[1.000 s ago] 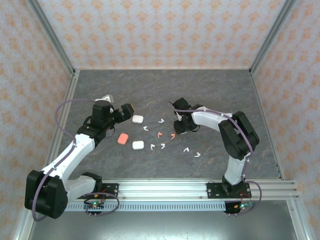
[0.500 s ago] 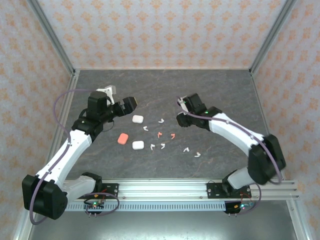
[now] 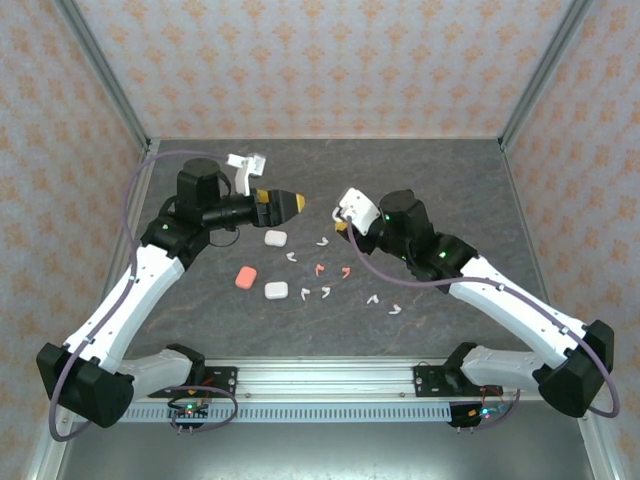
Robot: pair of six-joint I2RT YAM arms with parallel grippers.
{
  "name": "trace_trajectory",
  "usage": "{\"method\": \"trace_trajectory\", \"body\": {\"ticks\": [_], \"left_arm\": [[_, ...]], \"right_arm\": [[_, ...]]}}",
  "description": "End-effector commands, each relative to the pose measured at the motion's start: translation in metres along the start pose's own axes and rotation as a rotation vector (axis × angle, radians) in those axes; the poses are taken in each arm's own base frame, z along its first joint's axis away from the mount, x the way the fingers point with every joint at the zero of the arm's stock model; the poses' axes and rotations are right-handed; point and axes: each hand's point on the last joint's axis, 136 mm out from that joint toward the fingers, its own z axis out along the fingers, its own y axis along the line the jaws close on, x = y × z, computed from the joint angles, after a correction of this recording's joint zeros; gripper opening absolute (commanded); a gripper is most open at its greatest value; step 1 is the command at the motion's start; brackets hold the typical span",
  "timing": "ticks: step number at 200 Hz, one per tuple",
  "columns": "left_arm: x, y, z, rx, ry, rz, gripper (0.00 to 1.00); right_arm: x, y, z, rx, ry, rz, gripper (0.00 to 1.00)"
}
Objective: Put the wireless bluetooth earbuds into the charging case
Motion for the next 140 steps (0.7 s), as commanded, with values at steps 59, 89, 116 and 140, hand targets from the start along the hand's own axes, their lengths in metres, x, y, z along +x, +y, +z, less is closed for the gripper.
{"method": "trace_trajectory", "body": {"ticks": [59,89,116,140], "left_arm": [[0.027,-0.031,0.037,0.111,0.153,0.053,0.75],[0.031,-0.032,0.045,0.123,0.170,0.051,0.71],[0.031,-0.033,0.050,0.130,0.171,0.047,0.65],[0.030,-0.032,0.054,0.132,0.170,0.039,0.59]], "right_arm": [[-0.037,0.004,-0.007,-0.012,-0.088,-0.156,0.39],[-0.036,0.006,-0.005,-0.019,-0.087,-0.154,0.39],[-0.035,0.006,-0.004,-0.022,-0.083,-0.154,0.39],[-0.035,0.008,-0.003,-0.029,-0.082,-0.154,0.39]]}}
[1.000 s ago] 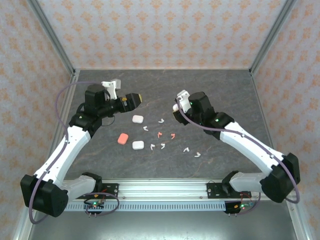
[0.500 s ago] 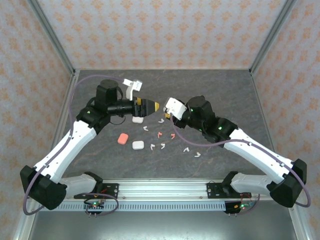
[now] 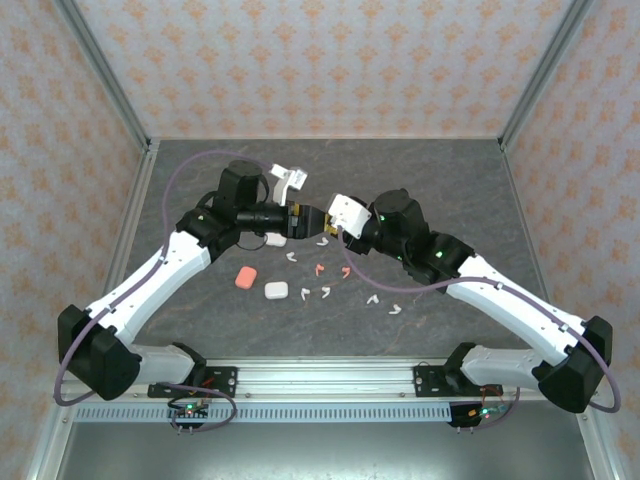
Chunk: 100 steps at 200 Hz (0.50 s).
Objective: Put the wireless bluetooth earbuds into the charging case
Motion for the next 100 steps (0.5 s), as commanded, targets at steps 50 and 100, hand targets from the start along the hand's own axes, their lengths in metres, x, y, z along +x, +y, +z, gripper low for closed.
{"method": "trace_trajectory", "body": {"ticks": [50,100], "left_arm": [[-0.010,-0.016,0.008,0.056,-0.007,0.029,0.52],[-0.010,-0.016,0.016,0.064,0.006,0.030,0.44]], "right_arm": [[-0.019,-0.002,-0.002,-0.008,-0.057,0.001,0.39],[-0.021,0.000,-0.001,-0.020,-0.067,0.004,0.39]]}}
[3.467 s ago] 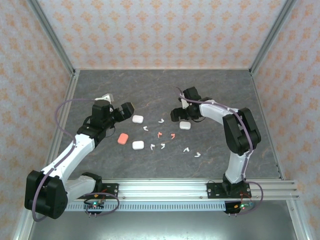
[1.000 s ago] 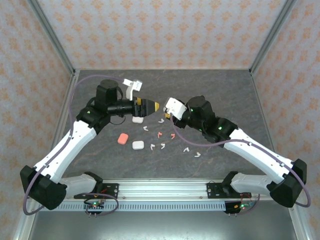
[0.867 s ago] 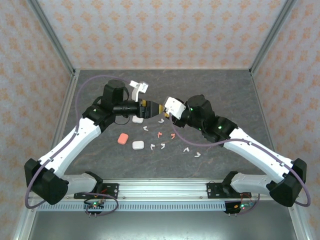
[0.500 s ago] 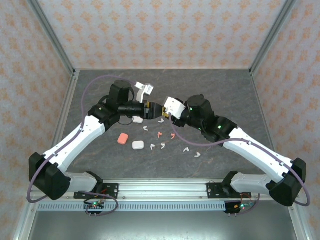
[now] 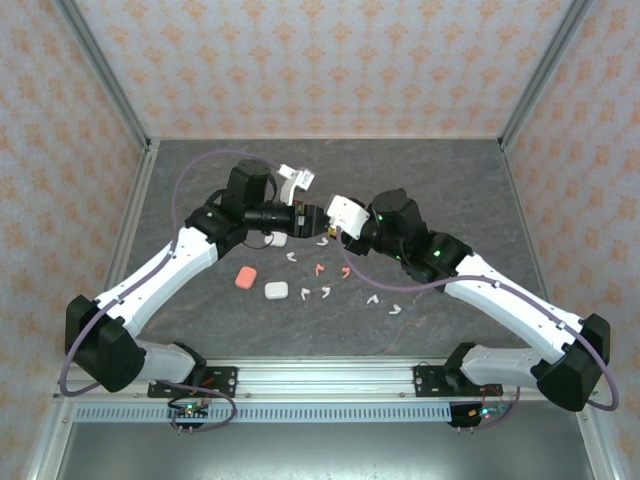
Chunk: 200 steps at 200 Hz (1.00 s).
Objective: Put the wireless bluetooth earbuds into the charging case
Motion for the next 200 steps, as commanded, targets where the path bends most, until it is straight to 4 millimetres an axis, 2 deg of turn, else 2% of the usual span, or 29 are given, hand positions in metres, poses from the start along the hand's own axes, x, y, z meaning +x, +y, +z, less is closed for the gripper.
{"method": "trace_trajectory", "body": {"ticks": [1,46,100,116,142,157,185,200], "left_arm": [[-0.010,-0.018,0.002,0.053,-0.016,0.037,0.44],[-0.007,-0.021,0.005,0.063,-0.005,0.049,0.30],[-0.006,-0.024,-0.003,0.049,-0.014,0.089,0.25],[-0.006,-0.024,-0.007,0.037,-0.026,0.108,0.24],[-0.011,-0.025,-0.013,0.009,-0.075,0.155,0.20],[-0.015,-0.025,-0.019,-0.006,-0.121,0.197,0.16],[-0.021,-0.028,-0.031,-0.030,-0.220,0.320,0.09],[-0.020,-0.033,-0.037,-0.016,-0.263,0.414,0.05]], "right_arm": [[-0.023,-0.005,-0.004,0.003,-0.073,0.003,0.39],[-0.024,-0.007,-0.003,0.012,-0.072,0.020,0.39],[-0.013,-0.010,-0.003,0.034,-0.019,0.061,0.41],[-0.009,-0.009,-0.005,0.030,0.001,0.081,0.47],[-0.003,-0.003,-0.013,-0.021,0.014,0.135,0.69],[0.002,0.000,-0.022,-0.054,0.021,0.183,0.77],[0.010,0.006,-0.043,-0.153,-0.007,0.312,0.81],[0.006,0.010,-0.054,-0.213,-0.065,0.399,0.81]]}}
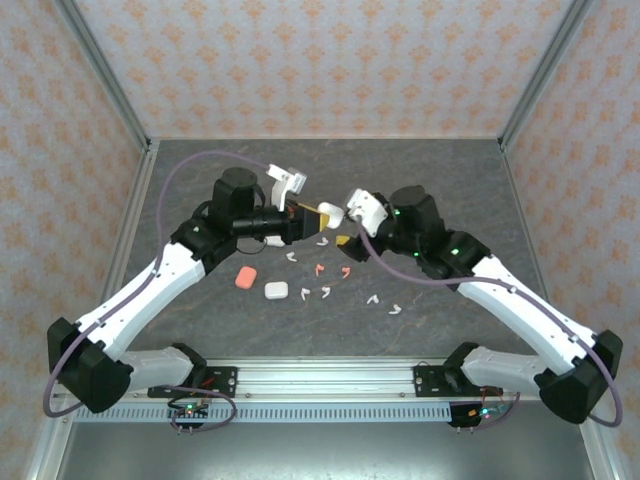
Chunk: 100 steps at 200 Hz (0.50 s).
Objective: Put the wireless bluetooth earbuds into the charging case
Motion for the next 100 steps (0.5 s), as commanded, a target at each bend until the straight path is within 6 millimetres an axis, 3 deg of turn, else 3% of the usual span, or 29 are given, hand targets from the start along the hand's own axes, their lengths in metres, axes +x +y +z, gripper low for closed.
{"method": "trace_trajectory", "body": {"ticks": [1,14,49,100], "left_arm": [[-0.019,-0.011,-0.011,0.006,-0.136,0.207,0.05],[-0.019,-0.016,-0.016,0.024,-0.179,0.290,0.00],[-0.009,-0.026,-0.027,0.039,-0.249,0.494,0.00],[0.000,-0.030,-0.027,0.039,-0.232,0.565,0.00]], "right_arm": [[-0.009,0.020,-0.026,-0.157,-0.087,0.148,0.81],[-0.017,0.024,-0.035,-0.213,-0.155,0.212,0.81],[-0.043,0.023,-0.047,-0.241,-0.312,0.288,0.77],[-0.062,0.009,-0.037,-0.213,-0.368,0.300,0.72]]}}
